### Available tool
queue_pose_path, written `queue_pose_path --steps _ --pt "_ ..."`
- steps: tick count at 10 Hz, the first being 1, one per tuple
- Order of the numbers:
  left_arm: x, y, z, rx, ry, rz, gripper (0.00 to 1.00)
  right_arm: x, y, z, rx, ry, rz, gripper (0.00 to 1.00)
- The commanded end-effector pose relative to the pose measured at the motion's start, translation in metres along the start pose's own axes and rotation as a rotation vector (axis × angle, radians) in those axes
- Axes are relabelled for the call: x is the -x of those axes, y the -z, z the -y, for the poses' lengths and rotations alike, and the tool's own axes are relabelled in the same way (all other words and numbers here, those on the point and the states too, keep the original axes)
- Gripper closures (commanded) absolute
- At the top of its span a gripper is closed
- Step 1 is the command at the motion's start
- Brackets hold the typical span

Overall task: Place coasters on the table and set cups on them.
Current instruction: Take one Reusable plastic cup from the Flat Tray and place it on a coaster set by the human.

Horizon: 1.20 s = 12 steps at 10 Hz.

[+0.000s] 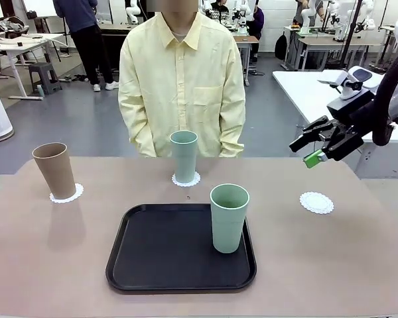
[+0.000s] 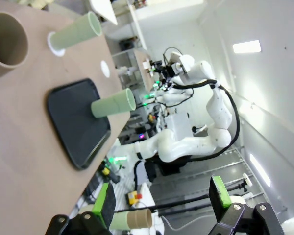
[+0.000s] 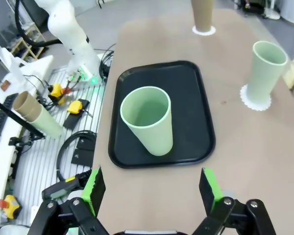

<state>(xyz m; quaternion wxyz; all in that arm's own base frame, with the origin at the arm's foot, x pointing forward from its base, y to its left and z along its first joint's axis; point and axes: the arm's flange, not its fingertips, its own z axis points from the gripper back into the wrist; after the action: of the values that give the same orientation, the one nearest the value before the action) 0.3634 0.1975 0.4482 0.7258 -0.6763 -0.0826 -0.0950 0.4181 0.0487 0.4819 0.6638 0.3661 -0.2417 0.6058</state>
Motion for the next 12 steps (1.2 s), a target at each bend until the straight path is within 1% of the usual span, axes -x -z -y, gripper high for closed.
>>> queue_pose_path --steps 1,3,4,5,6,7,8,9,10,12 --pt "0.001 -0.001 0.001 0.002 0.003 0.007 0.0 -0.007 0.002 -0.002 0.036 -0.008 0.018 0.0" --pt "0.001 -0.001 0.001 0.002 0.003 0.007 0.0 -0.007 0.002 -0.002 0.036 -0.008 0.018 0.0" --pt "0.001 -0.001 0.001 0.002 0.003 0.007 0.0 -0.005 0.0 -0.002 0.014 -0.005 -0.007 0.0" --pt "0.001 -0.001 0.001 0.002 0.003 0.007 0.0 0.009 0.014 -0.007 0.06 -0.142 -0.021 0.0" --pt "0.001 -0.001 0.001 0.002 0.003 0.007 0.0 0.03 0.03 -0.007 0.071 -0.156 0.007 0.0" --pt "0.001 -0.001 0.001 0.002 0.003 0.007 0.0 0.049 0.042 -0.005 0.043 -0.142 0.043 0.0" --pt "0.001 -0.001 0.001 0.002 0.003 0.007 0.0 0.061 0.053 -0.001 0.018 -0.154 0.113 0.0" --pt "0.001 -0.001 0.001 0.002 0.003 0.007 0.0 0.069 0.066 0.002 -0.021 -0.137 0.193 0.0" --pt "0.001 -0.001 0.001 0.002 0.003 0.007 0.0 0.072 0.08 0.006 -0.054 -0.158 0.253 0.0" --pt "0.001 -0.001 0.001 0.002 0.003 0.007 0.0 0.08 0.103 0.013 -0.031 -0.214 0.301 0.0"
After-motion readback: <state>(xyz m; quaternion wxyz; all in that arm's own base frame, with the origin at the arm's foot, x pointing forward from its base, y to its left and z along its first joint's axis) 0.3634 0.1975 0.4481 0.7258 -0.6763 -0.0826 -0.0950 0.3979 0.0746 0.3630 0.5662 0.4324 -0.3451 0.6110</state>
